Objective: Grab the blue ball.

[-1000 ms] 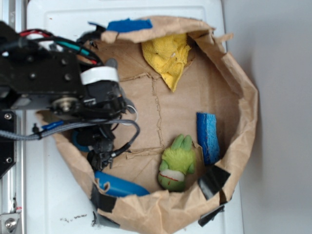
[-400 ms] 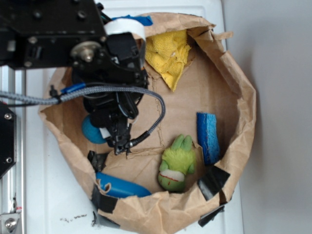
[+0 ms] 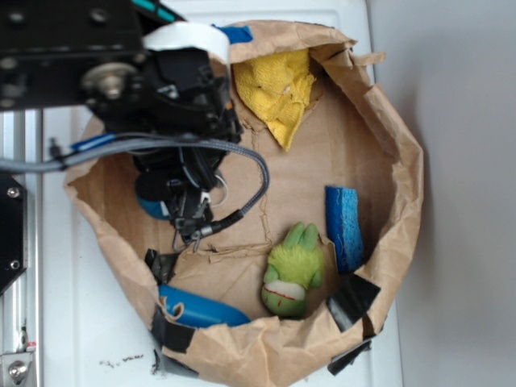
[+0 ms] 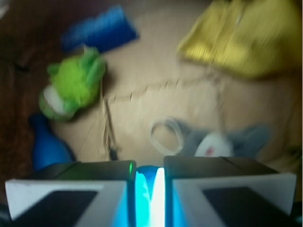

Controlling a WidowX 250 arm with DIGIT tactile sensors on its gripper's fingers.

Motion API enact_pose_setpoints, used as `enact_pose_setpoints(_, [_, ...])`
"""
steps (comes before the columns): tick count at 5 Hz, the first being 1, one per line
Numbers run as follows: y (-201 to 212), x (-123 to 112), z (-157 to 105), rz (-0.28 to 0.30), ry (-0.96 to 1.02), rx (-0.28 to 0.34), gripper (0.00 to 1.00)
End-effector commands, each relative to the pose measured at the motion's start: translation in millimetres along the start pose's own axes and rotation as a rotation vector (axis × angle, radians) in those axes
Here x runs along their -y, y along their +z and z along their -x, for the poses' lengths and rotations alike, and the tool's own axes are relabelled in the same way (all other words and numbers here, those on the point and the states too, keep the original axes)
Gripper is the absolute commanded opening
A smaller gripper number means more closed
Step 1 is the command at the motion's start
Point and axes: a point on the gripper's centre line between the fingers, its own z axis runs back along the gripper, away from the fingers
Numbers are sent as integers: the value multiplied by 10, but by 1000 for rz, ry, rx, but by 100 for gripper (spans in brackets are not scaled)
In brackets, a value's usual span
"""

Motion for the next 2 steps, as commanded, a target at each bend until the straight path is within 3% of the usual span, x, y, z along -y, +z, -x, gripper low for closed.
enact_pose_setpoints(1, [553, -4, -399, -68, -108, 42, 0])
enact_pose_setpoints(2, [727, 24, -497, -124, -122, 53, 0])
